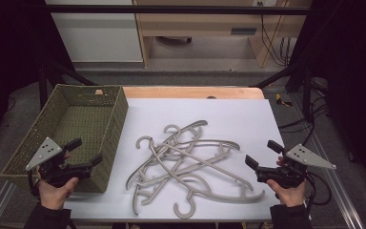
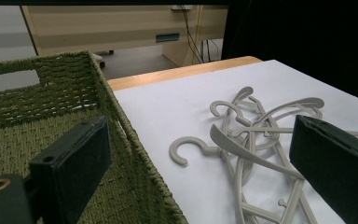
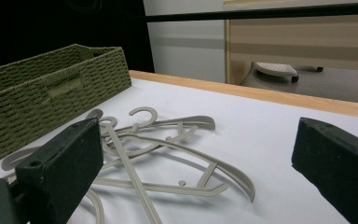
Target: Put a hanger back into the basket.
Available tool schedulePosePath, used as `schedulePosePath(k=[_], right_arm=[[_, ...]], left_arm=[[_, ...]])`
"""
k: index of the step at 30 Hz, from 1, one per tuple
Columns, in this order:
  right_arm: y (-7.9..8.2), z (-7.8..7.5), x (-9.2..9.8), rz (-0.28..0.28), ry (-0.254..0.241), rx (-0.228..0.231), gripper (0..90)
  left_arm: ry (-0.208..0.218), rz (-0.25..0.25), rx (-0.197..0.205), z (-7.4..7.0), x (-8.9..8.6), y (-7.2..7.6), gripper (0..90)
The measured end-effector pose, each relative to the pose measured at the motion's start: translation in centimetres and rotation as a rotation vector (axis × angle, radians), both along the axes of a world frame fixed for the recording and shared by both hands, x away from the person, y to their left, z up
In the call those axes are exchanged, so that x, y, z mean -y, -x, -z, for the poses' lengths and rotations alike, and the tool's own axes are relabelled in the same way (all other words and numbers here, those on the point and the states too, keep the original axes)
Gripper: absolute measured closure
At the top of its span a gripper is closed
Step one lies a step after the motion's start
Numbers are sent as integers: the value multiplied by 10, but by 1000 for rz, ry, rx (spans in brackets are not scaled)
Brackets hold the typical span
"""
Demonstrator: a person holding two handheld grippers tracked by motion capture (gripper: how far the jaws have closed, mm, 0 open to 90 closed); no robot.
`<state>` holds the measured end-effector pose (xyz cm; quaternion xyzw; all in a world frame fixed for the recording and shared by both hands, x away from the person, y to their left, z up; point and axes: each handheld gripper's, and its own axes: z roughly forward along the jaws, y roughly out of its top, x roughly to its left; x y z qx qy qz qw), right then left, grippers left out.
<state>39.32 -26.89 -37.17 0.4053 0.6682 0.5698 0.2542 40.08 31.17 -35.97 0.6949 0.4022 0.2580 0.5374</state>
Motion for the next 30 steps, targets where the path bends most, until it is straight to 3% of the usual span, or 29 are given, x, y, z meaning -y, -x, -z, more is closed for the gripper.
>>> schedulePosePath(k=[15, 20, 26, 30], right_arm=[[0, -3, -14, -43, 64, -50, 31], [0, -3, -27, -73, 120, -75, 45], [1, 0, -45, -128, 184, -137, 60], [2, 4, -58, -176, 258, -183, 75]], left_arm=[[-6, -2, -3, 2, -1, 0, 50], [-9, 2, -3, 2, 0, 0, 49], [-18, 4, -5, 3, 2, 0, 50], [-21, 5, -3, 3, 2, 1, 49]])
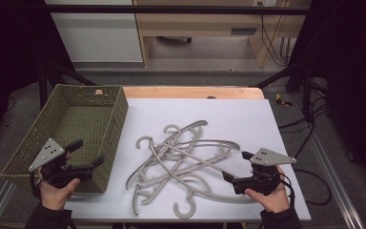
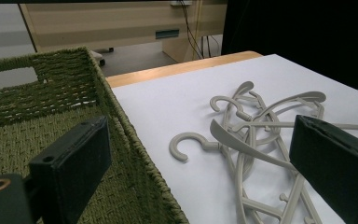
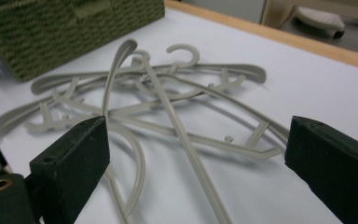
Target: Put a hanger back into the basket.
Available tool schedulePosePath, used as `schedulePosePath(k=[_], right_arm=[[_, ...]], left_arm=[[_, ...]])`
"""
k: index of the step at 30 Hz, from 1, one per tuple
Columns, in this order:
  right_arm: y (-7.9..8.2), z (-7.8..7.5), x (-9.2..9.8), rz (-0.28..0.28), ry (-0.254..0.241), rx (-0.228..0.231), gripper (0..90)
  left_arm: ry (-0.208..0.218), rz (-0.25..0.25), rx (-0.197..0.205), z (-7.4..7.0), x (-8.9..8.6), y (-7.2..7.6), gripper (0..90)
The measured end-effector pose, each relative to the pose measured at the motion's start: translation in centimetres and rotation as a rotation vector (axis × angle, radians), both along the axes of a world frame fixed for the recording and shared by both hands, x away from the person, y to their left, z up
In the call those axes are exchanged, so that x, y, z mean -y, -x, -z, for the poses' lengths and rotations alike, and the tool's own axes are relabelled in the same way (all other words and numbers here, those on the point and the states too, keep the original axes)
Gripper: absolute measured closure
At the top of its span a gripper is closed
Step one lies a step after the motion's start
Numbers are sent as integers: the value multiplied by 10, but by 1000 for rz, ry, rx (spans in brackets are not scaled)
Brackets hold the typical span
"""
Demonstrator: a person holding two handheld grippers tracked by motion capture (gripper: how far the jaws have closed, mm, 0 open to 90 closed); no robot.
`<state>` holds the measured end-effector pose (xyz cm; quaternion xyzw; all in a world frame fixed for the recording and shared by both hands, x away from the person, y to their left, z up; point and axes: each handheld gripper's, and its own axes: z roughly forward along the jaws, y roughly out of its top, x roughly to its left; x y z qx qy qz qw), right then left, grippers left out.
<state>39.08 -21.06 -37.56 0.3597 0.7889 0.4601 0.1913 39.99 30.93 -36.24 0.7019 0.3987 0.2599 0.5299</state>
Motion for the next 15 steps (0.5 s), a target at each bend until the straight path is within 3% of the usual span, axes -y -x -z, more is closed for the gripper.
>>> schedulePosePath(k=[5, 8, 15], right_arm=[[0, 6, -12, -41, 59, -54, 103], [1, 15, -24, -81, 135, -94, 124], [3, 29, -38, -132, 205, -160, 197]], left_arm=[[-3, 0, 1, 0, 0, 0, 50], [-4, 2, 2, 0, 1, 0, 49], [-12, 8, 3, 0, 3, 1, 49]])
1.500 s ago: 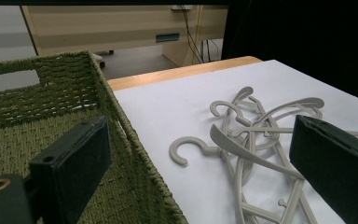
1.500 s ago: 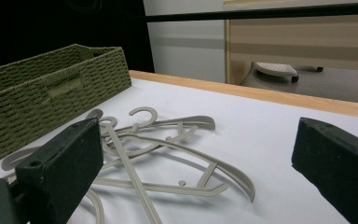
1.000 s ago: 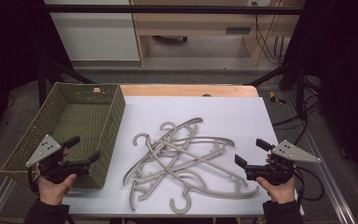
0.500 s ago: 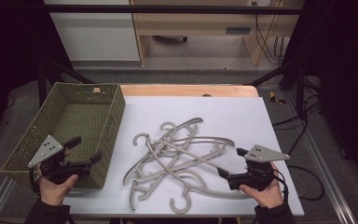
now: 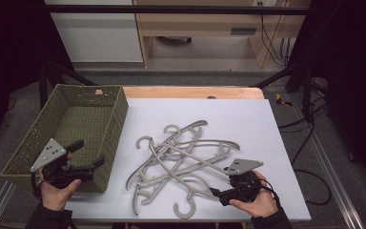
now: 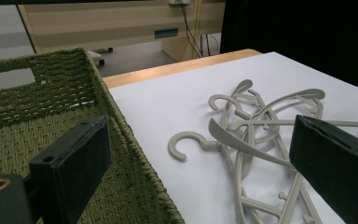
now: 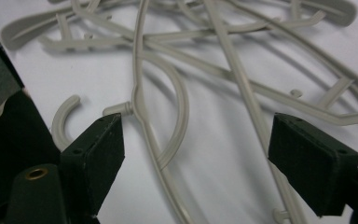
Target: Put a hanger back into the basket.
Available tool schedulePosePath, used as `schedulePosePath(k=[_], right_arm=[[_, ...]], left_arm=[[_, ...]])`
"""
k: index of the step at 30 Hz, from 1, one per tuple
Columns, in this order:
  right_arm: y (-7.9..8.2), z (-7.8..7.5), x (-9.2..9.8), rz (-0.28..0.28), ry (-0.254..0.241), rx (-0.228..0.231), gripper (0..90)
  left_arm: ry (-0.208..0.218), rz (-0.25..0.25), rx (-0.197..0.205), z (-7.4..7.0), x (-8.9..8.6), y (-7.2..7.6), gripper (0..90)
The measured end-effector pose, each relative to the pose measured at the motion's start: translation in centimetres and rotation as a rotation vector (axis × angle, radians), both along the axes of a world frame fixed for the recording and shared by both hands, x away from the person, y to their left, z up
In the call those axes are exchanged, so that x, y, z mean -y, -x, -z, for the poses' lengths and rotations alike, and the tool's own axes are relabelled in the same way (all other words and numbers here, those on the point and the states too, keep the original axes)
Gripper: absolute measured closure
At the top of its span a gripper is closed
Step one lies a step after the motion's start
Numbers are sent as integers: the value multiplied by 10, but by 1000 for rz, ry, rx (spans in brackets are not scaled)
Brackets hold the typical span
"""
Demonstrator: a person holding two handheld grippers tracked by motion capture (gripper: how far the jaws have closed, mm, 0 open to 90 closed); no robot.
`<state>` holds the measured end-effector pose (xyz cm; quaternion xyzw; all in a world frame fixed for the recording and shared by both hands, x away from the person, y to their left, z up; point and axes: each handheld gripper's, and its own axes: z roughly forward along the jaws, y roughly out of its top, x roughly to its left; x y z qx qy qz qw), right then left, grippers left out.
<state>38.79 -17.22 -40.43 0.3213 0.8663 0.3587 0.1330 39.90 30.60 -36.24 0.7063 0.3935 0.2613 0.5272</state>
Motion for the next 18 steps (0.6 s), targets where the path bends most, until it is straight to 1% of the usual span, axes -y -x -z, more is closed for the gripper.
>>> schedulePosePath(k=[1, 4, 5, 8, 9, 11, 12, 13, 14, 15, 16, 18], right_arm=[[0, 2, -1, -10, 0, -8, 212], [0, 8, -5, -20, 25, -41, 237], [0, 10, -6, -32, 35, -54, 247], [1, 16, -9, -39, 55, -78, 285], [2, 18, -12, -34, 62, -97, 292], [1, 21, -13, -56, 86, -99, 306], [1, 24, -15, -59, 102, -117, 319], [1, 25, -15, -66, 115, -120, 338], [-1, 30, -18, -80, 115, -136, 359], [-1, 30, -18, -80, 115, -136, 359], [-2, 34, -20, -97, 143, -142, 383], [-2, 35, -21, -98, 151, -147, 401]], left_arm=[[-1, 0, 0, 0, 0, 0, 49], [0, 2, 0, 0, 0, 0, 50], [-1, 2, -1, 0, 1, 0, 49], [-1, 4, -2, 0, 1, 0, 50], [-1, 4, -1, 0, 1, 0, 49], [0, 4, -2, 1, 1, 0, 49], [0, 5, -2, 1, 1, 0, 50], [-2, 5, -3, 1, 2, 0, 50], [-7, 6, -4, 1, 1, 0, 50], [-10, 8, -5, 1, 1, 0, 50], [-15, 9, -3, 1, 1, -1, 49], [-5, 7, -5, 2, 3, -1, 50]])
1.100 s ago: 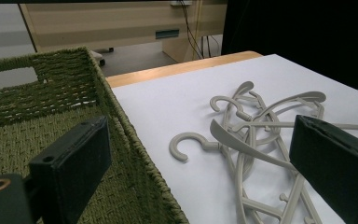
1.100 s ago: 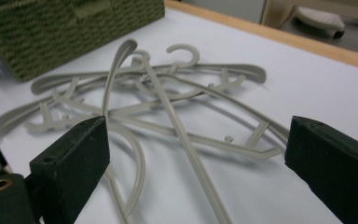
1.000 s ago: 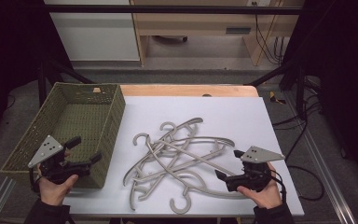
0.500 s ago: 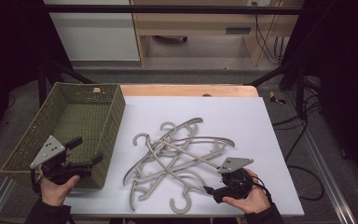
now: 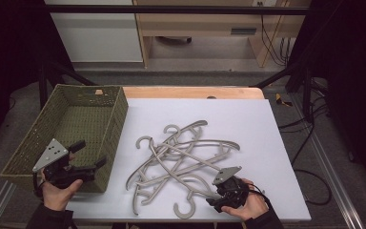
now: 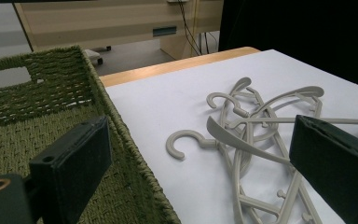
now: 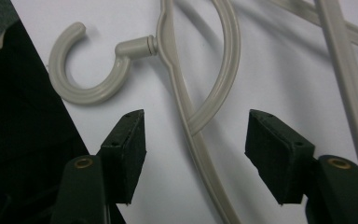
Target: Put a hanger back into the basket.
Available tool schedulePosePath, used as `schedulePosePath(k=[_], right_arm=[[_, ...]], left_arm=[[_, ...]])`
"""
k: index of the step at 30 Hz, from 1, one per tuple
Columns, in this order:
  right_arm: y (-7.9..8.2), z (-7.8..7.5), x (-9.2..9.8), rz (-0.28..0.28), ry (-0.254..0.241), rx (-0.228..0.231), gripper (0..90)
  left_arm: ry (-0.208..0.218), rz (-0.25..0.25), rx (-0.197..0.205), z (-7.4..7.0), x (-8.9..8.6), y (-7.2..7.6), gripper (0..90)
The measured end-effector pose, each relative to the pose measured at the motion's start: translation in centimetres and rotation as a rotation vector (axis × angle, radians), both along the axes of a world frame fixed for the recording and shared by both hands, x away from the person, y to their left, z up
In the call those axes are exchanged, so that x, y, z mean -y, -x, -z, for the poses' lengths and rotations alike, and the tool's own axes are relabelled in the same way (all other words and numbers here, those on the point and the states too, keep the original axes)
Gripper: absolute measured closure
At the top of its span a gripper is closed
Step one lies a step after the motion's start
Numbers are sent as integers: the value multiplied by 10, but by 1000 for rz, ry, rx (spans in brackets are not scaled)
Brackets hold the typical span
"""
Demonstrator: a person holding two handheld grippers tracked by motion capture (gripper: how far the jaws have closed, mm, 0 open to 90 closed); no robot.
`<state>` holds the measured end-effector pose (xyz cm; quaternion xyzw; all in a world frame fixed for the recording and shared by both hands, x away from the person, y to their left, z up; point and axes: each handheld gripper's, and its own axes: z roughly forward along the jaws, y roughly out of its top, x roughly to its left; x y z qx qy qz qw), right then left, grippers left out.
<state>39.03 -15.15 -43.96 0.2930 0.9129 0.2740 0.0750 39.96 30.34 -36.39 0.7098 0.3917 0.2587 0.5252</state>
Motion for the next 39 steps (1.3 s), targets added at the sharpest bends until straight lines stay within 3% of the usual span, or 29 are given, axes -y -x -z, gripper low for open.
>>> schedulePosePath(k=[5, 13, 17, 21, 30, 39], right_arm=[[-4, 9, -5, -23, 54, -28, 513], [-9, 15, -6, -27, 65, -67, 643], [-10, 17, -7, -48, 80, -53, 666], [-11, 18, -7, -52, 70, -51, 721], [-12, 17, -4, -90, 72, -55, 752], [-13, 11, 1, -103, 12, -116, 779]], left_arm=[[-5, 2, 0, 1, 1, 0, 49], [-9, 4, -3, 2, 3, -1, 50], [-19, 9, -7, 2, 3, -2, 50], [-17, 9, -6, 3, 5, -2, 50], [-21, 14, -1, 2, 6, -1, 50], [-33, 27, 3, 2, 8, 0, 50]])
